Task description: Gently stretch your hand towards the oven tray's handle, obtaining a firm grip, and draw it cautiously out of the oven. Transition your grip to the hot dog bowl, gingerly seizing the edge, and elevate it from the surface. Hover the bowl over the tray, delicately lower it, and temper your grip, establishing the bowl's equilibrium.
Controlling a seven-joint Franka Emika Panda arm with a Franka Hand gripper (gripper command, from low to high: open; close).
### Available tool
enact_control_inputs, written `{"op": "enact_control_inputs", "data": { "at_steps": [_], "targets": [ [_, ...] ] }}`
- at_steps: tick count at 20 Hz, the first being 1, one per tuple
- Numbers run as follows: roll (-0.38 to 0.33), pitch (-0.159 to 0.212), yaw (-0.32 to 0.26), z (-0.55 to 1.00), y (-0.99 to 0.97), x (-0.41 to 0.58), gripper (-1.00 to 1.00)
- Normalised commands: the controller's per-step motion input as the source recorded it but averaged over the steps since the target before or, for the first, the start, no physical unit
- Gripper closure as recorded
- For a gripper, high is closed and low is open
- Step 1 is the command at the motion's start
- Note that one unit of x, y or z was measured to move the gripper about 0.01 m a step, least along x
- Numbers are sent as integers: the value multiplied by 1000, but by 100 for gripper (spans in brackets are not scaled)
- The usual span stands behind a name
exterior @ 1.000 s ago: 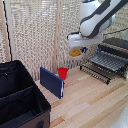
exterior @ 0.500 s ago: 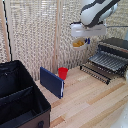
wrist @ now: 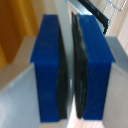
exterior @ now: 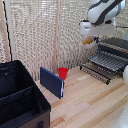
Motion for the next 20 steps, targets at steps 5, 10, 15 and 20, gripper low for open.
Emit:
{"op": "enact_control_inputs", "data": {
  "at_steps": [5, 10, 15, 20],
  "targets": [
    [3, -54, -251, -2, -523, 0, 100],
    [2, -14, -230, -31, -585, 0, 100],
    [0, -9, -215, -88, -621, 22, 100],
    [3, -17, -204, -100, -630, 99, 100]
  ]
}}
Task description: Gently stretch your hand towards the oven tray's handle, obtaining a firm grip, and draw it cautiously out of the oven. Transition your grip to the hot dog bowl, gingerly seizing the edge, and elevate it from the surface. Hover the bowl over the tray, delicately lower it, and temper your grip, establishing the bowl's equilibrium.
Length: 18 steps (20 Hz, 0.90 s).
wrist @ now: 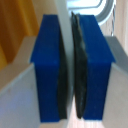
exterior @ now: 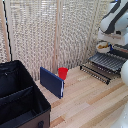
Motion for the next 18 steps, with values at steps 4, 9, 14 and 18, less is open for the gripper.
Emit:
{"op": "enact_control_inputs", "data": {
  "at_steps": [4, 9, 14, 18],
  "targets": [
    [28, -28, -185, -173, -619, 140, 100],
    [24, 3, -69, -233, -420, 94, 100],
    [2, 10, -6, -206, -88, 5, 100],
    [0, 0, 0, -70, -44, 0, 100]
  ]
}}
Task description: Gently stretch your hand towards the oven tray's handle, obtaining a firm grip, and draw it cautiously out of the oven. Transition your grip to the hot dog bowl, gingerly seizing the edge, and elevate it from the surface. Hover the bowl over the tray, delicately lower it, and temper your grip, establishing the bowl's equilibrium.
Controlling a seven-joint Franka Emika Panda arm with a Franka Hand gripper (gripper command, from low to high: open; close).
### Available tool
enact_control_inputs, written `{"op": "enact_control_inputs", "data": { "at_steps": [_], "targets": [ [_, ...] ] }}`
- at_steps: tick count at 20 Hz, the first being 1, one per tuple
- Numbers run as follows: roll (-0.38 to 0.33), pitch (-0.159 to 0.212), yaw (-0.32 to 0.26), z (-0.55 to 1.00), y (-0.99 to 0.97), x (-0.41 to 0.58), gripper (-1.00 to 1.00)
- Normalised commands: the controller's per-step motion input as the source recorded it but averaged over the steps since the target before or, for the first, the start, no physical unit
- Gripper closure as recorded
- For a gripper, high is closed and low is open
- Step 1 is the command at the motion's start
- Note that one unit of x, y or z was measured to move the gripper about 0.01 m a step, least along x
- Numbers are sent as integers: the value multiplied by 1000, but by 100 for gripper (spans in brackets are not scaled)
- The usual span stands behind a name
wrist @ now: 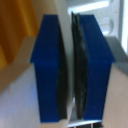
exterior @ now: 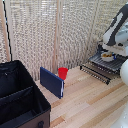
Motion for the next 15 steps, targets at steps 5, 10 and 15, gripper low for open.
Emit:
{"op": "enact_control_inputs", "data": {
  "at_steps": [5, 10, 15],
  "targets": [
    [-22, 22, -8, 111, 26, 6, -100],
    [-28, 63, -73, 325, 94, 55, -100],
    [-3, 100, -36, 417, 90, 104, -100]
  ]
}}
